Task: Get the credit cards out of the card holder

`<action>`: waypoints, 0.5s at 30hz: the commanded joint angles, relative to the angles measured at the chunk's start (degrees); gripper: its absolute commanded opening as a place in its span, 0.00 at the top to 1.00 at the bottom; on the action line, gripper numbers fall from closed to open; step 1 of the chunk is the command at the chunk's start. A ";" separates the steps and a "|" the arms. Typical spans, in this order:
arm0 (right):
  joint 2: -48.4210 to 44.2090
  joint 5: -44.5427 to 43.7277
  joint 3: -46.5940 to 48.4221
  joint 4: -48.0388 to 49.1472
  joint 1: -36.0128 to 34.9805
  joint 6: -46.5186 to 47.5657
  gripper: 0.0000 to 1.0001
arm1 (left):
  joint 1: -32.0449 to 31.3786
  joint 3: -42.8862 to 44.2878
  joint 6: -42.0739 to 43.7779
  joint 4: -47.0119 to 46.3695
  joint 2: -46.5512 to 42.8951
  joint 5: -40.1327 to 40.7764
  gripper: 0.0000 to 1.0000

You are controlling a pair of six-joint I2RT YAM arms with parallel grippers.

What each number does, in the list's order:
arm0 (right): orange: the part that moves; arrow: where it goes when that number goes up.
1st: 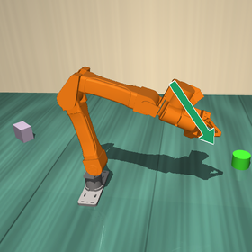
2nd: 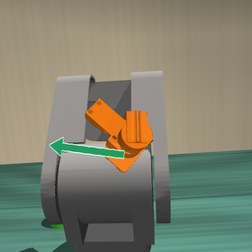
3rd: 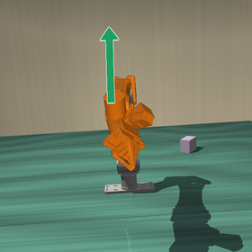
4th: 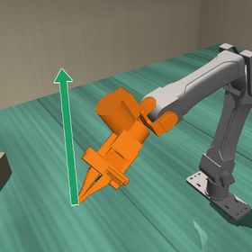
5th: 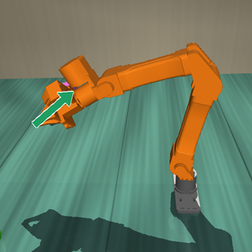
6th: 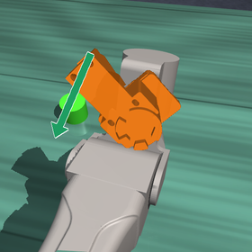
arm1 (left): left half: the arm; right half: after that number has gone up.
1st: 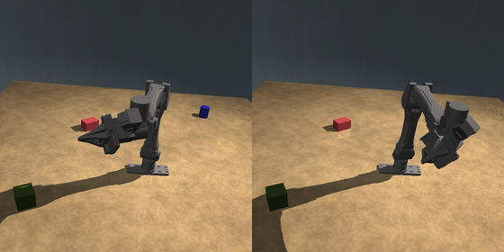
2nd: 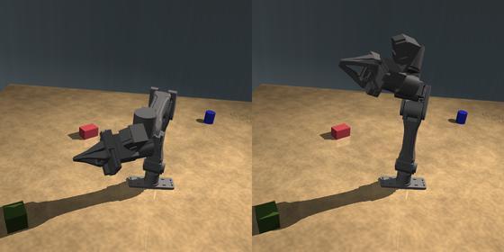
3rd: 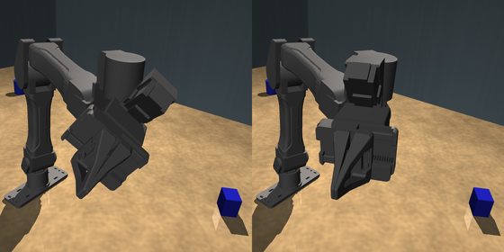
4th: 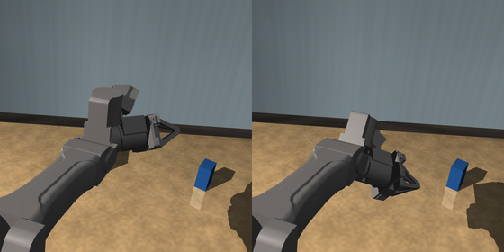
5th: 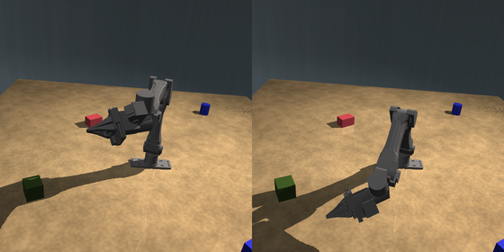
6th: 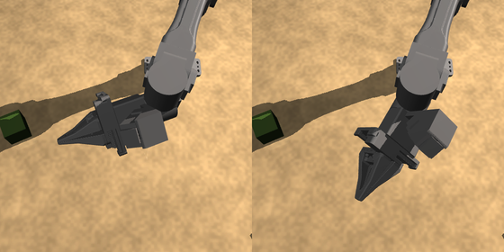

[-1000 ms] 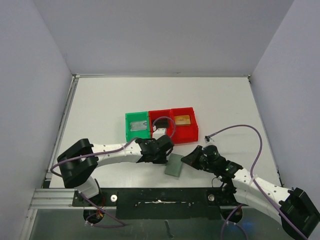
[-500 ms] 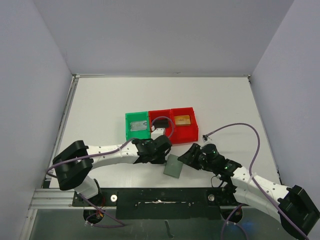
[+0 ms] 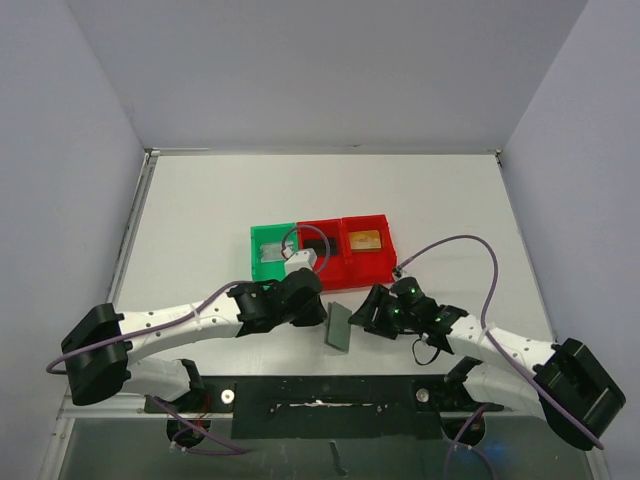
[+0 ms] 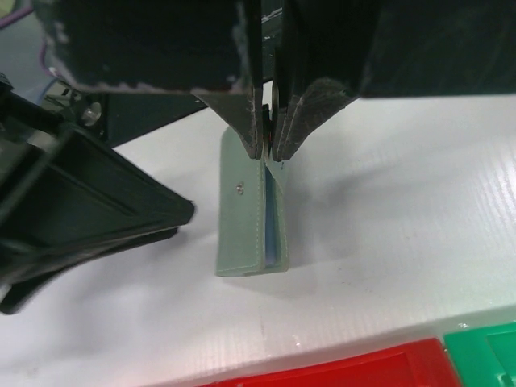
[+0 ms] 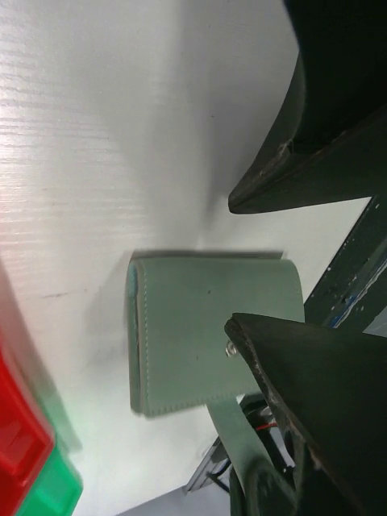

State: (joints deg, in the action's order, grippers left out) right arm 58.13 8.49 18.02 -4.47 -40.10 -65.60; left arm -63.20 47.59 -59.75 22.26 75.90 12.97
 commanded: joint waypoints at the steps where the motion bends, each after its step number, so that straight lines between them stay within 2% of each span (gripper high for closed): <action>1: 4.27 4.25 4.01 4.78 -0.06 2.94 0.48 | -0.06 1.19 0.32 -5.83 -3.46 -1.67 1.00; 5: 4.58 -2.98 10.53 -6.23 -0.17 6.53 0.48 | -0.58 2.67 1.70 -7.33 -3.93 -3.30 1.00; 9: 1.63 -10.93 14.30 -16.04 0.00 8.51 0.44 | -0.87 2.82 1.84 -8.06 -3.28 -4.01 1.00; 12: -0.82 -15.33 15.35 -21.04 0.18 8.12 0.41 | -1.04 2.45 1.74 -9.44 -3.09 -4.83 1.00; 15: -3.18 -15.94 14.60 -21.62 0.19 6.93 0.37 | -1.22 2.40 1.91 -11.67 -3.33 -5.84 1.00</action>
State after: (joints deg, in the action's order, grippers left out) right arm 57.93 -1.91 31.73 -20.38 -40.14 -58.85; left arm -64.03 47.64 -58.85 16.88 73.71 9.06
